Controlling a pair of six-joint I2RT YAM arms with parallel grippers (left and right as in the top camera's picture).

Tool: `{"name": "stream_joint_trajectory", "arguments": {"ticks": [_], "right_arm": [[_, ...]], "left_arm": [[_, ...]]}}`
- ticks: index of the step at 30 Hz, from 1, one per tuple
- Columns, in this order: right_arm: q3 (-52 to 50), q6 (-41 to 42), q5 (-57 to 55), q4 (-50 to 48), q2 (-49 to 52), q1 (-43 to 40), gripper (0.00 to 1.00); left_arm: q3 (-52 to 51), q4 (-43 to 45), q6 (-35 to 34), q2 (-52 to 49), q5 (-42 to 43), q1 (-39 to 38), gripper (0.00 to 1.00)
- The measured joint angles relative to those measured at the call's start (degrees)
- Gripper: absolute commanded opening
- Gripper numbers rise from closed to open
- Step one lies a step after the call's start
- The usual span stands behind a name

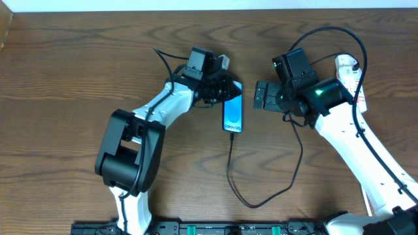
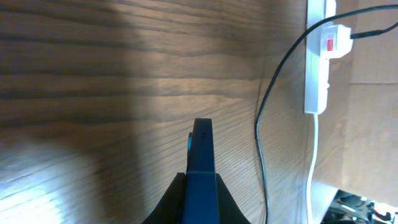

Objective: Plug charger to phone and switch on socket
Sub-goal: 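Lower the phone with the left gripper and lay it flat on the table, then release the phone with the left gripper and lift the left arm away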

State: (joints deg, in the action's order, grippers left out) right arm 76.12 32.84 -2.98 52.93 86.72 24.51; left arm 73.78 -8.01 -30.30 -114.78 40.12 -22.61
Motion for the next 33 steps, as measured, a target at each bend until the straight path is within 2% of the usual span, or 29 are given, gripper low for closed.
{"name": "stream_joint_trajectory", "arguments": {"ticks": [10, 33], "right_arm": [[0.0, 0.0, -0.3, 0.6, 0.0, 0.0, 0.99], [0.0, 0.2, -0.3, 1.5, 0.0, 0.0, 0.99]], "left_arm": [[0.0, 1.9, -3.9, -3.3, 0.1, -0.2, 0.07], [0.0, 2.0, -4.2, -6.8, -0.2, -0.2, 0.08]]}}
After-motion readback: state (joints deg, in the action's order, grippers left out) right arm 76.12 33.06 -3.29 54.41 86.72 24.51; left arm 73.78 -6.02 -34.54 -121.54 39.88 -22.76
